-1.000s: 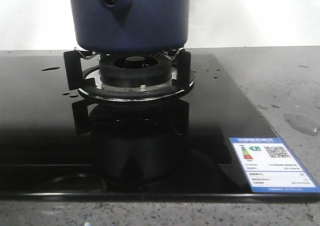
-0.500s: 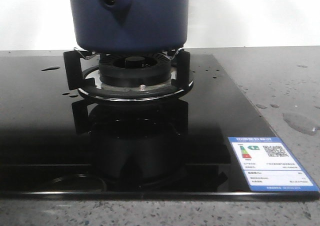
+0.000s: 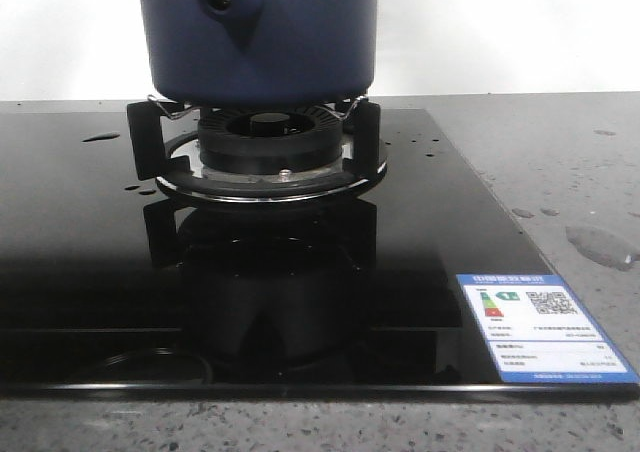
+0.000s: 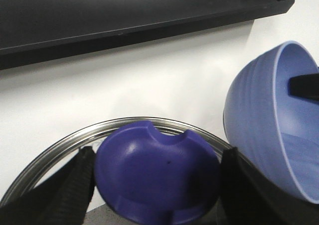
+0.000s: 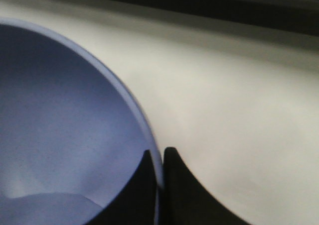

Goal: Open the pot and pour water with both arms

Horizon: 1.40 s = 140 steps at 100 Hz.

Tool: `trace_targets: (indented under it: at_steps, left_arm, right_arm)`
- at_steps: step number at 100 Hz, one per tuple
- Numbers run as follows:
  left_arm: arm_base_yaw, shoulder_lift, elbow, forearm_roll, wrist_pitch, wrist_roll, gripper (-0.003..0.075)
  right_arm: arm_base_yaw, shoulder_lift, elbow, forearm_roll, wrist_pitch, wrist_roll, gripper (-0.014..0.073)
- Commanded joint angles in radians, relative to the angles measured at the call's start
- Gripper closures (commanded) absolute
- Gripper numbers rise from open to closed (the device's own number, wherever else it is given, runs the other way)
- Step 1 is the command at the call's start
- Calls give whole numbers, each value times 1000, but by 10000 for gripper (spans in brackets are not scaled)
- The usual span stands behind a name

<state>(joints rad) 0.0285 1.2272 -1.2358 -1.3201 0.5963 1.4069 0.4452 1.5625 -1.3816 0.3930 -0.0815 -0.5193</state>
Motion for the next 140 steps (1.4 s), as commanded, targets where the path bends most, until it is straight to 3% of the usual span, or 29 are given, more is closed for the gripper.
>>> trace_targets:
  at_steps: [1,10,37,64,76,91,140]
  left_arm:
    - [2,-35,-38,-63,-30,1,363]
    - [2,-35,-38,-63,-30,1,363]
    - [2,-35,-38,-63,-30,1,363]
    - [2,-35,-38,-63,-30,1,363]
    - [2,-35,-38,-63,-30,1,363]
    - [2,-35,-38,-63,-30,1,363]
    - [2,-35,-38,-63,-30,1,363]
  right_arm:
    - [30,-66,55,1,-294,-8,645]
    - [53,-66,112,-11,-390,-8,647]
    - [61,-57,136,35,-378,-6,650]
    - [146,-38,367,-4,-948,-6,650]
    - [155,-6,388,-89,-1096,-6,650]
    - [155,-6,388,-154,-1105,-6,650]
    - [155,-6,388,-156,-1105,-6,650]
